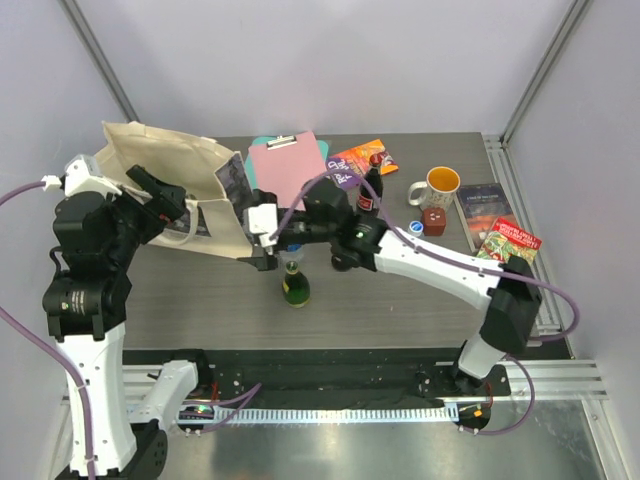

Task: Take the beverage out of the canvas bag
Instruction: Place the drink at the center of the board, then take out the drink from the canvas bag.

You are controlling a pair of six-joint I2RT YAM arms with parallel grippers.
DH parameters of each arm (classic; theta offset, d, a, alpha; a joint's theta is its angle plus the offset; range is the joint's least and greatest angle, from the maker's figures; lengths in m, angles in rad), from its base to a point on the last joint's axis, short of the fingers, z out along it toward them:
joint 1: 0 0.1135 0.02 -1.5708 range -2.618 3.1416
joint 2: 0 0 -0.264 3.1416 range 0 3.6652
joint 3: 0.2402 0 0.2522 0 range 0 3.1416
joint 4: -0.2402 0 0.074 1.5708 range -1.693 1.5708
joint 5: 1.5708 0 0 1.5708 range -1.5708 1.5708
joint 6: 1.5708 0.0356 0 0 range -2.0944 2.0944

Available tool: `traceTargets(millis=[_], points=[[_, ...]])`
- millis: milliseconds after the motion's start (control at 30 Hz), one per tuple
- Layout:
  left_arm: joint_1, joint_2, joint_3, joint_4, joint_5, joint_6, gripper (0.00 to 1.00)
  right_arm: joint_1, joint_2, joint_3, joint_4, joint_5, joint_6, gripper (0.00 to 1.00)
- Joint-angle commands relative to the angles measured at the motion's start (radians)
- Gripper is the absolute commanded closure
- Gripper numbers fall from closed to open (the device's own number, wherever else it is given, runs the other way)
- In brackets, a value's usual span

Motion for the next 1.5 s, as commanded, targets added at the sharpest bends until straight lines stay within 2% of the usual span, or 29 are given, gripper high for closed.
traceTargets(millis=[0, 133, 233, 733, 800, 833, 933, 1000, 1133, 1333, 1467], points=[[-0.003, 0.000, 0.041, -0.011, -0.092, 0.048, 0.00, -0.003, 0.140, 0.200, -0.201, 0.047, -0.102, 0.01], [-0.004, -0.012, 0.027, -0.014, -0.126, 0.061, 0.00, 0.002, 0.267, 0.406, -0.249, 0.099, -0.128, 0.03], [-0.004, -0.021, 0.021, -0.014, -0.146, 0.068, 0.00, 0.008, 0.330, 0.497, -0.256, 0.143, -0.148, 0.04], [-0.004, -0.052, -0.025, 0.023, -0.126, 0.039, 0.00, 0.034, 0.428, 0.603, -0.241, 0.212, -0.214, 0.06], [-0.003, -0.030, -0.017, 0.035, -0.109, 0.036, 0.00, 0.031, 0.462, 0.622, -0.255, 0.219, -0.214, 0.10], [-0.003, -0.023, -0.014, 0.039, -0.104, 0.034, 0.00, 0.028, 0.471, 0.626, -0.261, 0.222, -0.216, 0.12], [-0.004, 0.014, 0.015, 0.059, -0.083, 0.030, 0.01, 0.028, 0.484, 0.628, -0.286, 0.226, -0.217, 0.32], [-0.004, 0.034, 0.029, 0.075, -0.072, 0.025, 0.00, 0.028, 0.470, 0.607, -0.287, 0.214, -0.219, 0.42], [-0.003, 0.086, 0.039, 0.121, -0.047, 0.002, 0.00, 0.035, 0.424, 0.562, -0.287, 0.191, -0.211, 0.69], [0.013, 0.149, 0.029, 0.188, -0.018, -0.012, 0.00, 0.086, 0.381, 0.468, -0.286, 0.177, -0.196, 0.88], [0.055, 0.171, -0.005, 0.223, 0.008, -0.007, 0.00, 0.106, 0.360, 0.430, -0.284, 0.170, -0.165, 0.94]])
